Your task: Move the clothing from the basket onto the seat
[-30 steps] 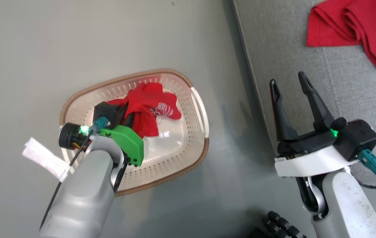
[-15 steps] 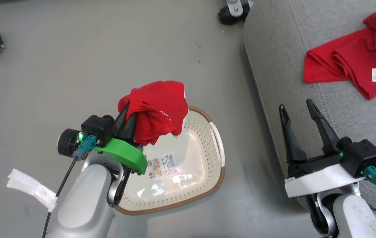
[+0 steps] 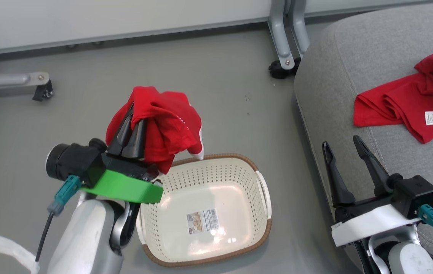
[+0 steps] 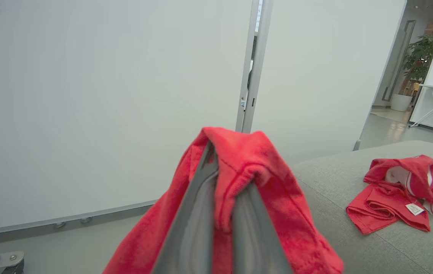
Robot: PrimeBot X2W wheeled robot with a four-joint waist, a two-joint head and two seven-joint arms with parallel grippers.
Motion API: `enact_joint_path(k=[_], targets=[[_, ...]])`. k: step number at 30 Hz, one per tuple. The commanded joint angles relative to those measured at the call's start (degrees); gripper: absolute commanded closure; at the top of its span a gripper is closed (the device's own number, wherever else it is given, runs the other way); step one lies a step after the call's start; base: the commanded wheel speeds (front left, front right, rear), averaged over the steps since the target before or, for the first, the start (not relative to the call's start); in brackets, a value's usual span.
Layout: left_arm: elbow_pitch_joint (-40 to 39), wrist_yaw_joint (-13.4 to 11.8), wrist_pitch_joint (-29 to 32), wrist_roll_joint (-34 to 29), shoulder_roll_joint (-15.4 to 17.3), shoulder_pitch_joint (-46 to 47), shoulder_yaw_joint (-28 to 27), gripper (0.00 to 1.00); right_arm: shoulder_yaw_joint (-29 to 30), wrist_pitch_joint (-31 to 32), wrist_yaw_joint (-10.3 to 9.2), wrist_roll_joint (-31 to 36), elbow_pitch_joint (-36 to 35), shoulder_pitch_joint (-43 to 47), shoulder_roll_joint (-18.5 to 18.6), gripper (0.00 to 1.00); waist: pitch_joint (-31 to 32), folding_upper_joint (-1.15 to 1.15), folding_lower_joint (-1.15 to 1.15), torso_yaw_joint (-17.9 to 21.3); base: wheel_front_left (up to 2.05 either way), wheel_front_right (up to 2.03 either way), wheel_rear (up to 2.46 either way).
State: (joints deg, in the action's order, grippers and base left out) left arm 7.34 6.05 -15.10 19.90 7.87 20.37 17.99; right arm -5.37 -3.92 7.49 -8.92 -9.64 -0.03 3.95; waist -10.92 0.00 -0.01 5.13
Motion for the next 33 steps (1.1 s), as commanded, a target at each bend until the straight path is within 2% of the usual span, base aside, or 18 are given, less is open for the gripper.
enact_joint_path(k=[1,8,17,33], targets=[[-1.4,0.1,0.0,-0.7,0.0,-1.6,-0.5,1.00,-0.2,0.4,0.00,0.2,-0.4,1.0,0.2,0.00,2.2,0.00,0.01,-0.6,0.00,0.00,0.00],[-6.2,0.0,0.0,-1.2,0.2,-6.7,-0.4,1.00,-0.8,2.0,0.00,-0.2,-1.0,3.4,0.5,0.00,5.9,0.00,0.01,-0.3,0.00,0.00,0.00],[-8.1,-0.9,0.7,0.0,0.6,-12.4,0.4,1.00,-1.6,3.7,0.00,-0.5,-1.4,6.3,0.6,0.00,9.8,0.00,0.01,0.3,0.00,0.00,0.00],[-9.7,-1.6,2.0,1.0,1.4,-13.8,0.9,1.00,-2.5,4.5,0.00,-1.9,-1.3,7.1,-0.1,0.00,11.2,0.00,0.01,-0.2,0.00,0.00,0.00]])
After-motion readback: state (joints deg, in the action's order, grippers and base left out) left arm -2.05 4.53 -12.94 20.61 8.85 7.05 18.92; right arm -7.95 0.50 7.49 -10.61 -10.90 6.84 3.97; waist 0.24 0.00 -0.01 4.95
